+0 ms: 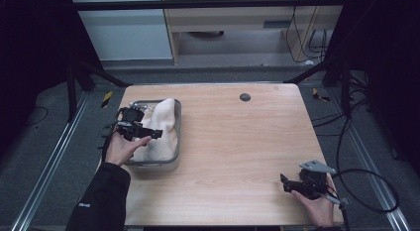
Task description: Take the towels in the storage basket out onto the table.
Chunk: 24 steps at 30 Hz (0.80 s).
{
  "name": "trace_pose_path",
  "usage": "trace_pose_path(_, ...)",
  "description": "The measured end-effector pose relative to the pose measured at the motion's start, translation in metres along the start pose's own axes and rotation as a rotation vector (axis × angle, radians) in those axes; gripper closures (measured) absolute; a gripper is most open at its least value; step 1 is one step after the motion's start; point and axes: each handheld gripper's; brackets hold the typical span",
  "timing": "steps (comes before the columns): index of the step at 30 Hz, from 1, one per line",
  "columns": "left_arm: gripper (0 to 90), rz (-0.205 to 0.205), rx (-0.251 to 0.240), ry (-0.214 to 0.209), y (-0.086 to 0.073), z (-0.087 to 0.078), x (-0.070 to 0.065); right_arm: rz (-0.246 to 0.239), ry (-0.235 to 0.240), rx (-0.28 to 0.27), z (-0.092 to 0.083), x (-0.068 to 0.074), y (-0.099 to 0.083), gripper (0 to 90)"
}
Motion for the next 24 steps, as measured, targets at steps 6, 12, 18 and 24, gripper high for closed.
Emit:
trace_pose_path(6,13.2,0.001,0.025,0.01,0.003,0.009,-0.002,0.0,0.002,0.004,0.0,0.0,0.0,7.5)
trace_pose_path(12,12.7,0.002,0.062,0.012,0.004,0.017,-0.001,-0.012,0.003,0.013,0.001,-0.001,0.0,7.2)
trace_pose_path(18,11.8,0.004,0.097,0.013,0.006,0.025,-0.002,-0.004,0.01,0.023,0.002,0.0,0.0,6.8)
trace_pose_path(24,11.0,0.001,0.119,0.024,0.004,0.034,-0.001,-0.012,0.012,0.027,0.003,0.0,0.0,6.3)
Point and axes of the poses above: each handheld gripper's, and its own axes: z roughly forward along the jaws, y roughly out of its top, x roughly to its left
